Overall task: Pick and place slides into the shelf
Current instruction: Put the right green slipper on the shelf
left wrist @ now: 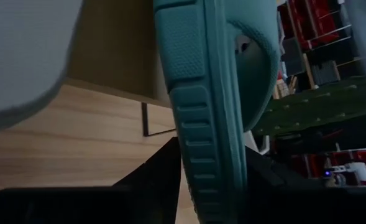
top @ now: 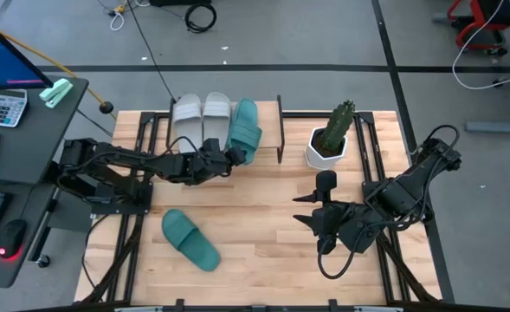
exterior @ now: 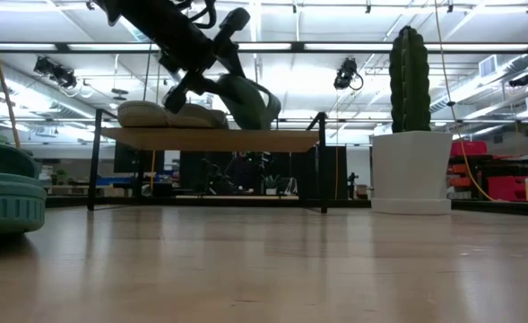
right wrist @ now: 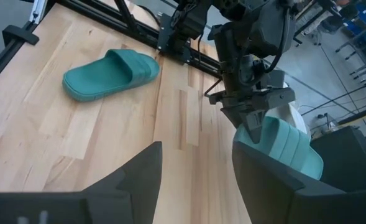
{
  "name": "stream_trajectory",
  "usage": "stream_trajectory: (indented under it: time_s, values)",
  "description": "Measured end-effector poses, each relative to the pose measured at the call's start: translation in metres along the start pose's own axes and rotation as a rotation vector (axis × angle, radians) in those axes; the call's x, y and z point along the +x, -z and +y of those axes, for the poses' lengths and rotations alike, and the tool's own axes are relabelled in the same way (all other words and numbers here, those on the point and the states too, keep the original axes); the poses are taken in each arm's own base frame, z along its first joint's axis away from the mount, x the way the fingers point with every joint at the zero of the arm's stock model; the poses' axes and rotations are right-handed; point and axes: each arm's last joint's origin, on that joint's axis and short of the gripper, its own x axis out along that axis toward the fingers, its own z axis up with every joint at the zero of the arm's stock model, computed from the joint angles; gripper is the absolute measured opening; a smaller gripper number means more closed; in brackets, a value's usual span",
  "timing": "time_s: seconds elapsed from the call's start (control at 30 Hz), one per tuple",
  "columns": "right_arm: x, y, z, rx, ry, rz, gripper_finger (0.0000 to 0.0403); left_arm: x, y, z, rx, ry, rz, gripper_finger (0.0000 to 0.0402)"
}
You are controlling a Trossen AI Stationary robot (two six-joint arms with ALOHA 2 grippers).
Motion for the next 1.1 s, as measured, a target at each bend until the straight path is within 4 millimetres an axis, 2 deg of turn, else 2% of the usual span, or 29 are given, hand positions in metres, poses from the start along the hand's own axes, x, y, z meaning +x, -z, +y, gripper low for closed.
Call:
stream_trajectory:
  time_s: [0.2,0.6,0.93,1.1]
  values:
    - [-0.0001,-0.0001,0.0000,-0.001,0.000,0.000,0.0201,0.0000,0.0004,0.0038,0.004,-0.034,0.003,0.0139]
    - [-0.0001,-0.0001,0.0000,0.000,0.000,0.000,0.0201,0.0053,-0.0058,0.0062,-0.019,-0.055,0.043,0.0214]
    - [-0.0002,-0.0018,0.0000,0.013,-0.001,-0.014,0.0201,0.0039,-0.0035,0.0057,-0.005,-0.049,0.062,0.0262]
    - [-0.0001,-0.0022,0.0000,0.014,-0.001,-0.017,0.0201,0.0076,-0.0084,0.0043,-0.018,-0.035,0.067,0.0290]
